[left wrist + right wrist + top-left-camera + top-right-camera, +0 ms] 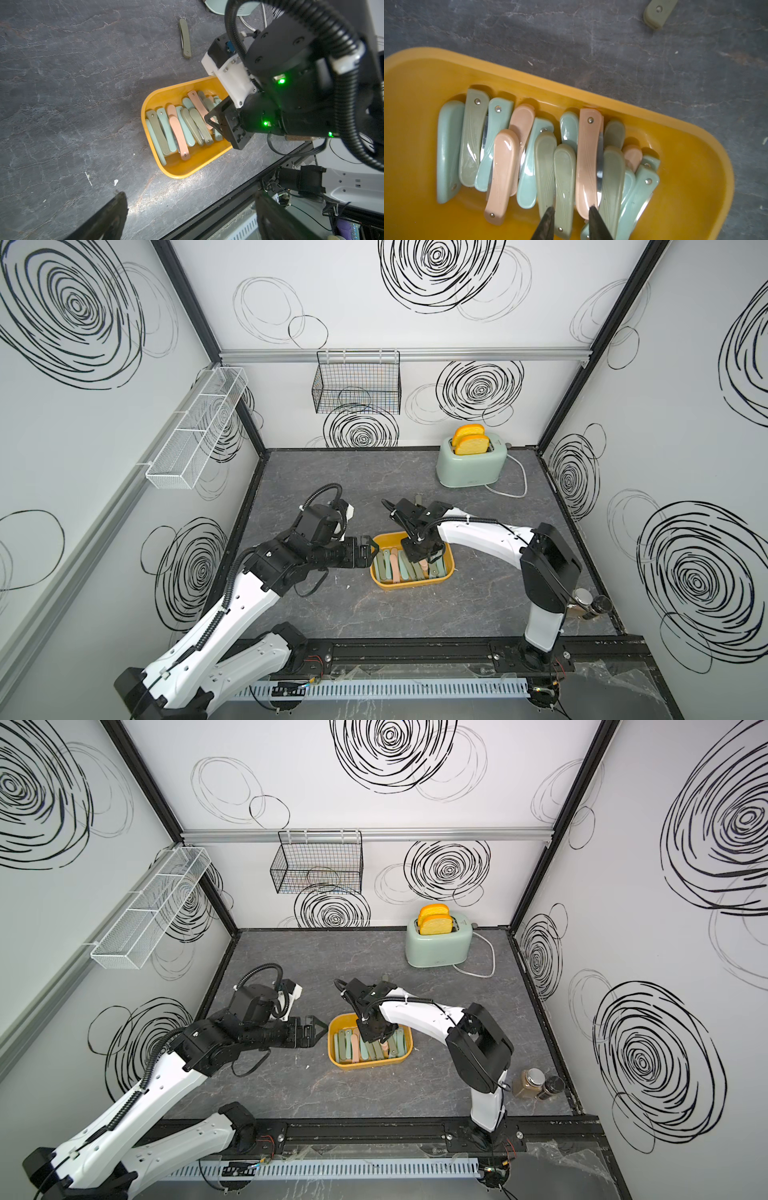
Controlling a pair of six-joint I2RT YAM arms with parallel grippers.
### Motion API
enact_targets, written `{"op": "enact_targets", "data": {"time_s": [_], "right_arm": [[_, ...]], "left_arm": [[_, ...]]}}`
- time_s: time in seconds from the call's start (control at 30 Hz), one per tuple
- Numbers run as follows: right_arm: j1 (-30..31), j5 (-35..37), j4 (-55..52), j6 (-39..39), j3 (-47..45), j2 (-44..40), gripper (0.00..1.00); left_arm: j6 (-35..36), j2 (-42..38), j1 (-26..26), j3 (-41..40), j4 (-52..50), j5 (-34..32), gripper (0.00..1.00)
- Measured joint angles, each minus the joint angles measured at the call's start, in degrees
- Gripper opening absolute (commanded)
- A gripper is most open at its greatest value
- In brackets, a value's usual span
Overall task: Take the fruit knife out of the storage box
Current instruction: Pick up the fruit knife from the storage box.
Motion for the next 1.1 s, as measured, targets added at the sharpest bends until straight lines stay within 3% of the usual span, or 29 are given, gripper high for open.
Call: {"op": "enact_targets", "data": {"time_s": [0.43,0.83,1.1], "right_arm": [[-0.63,2.51,1.42,-1.09,0.85,6.25,0.31],[-1.95,3.06,2.51,-2.05,0.98,6.88,0.32],[-1.97,2.62,3.54,-3.04,1.07,7.78,0.21]], "left_arm": [[-0.85,-1.73,-0.35,-2.01,0.28,0.0,0.98],[-0.85,-2.51,-0.35,-3.56,0.24,0.02,0.98],[-0.85,-2.51,-0.35,-3.65,0.24,0.02,0.98]]}}
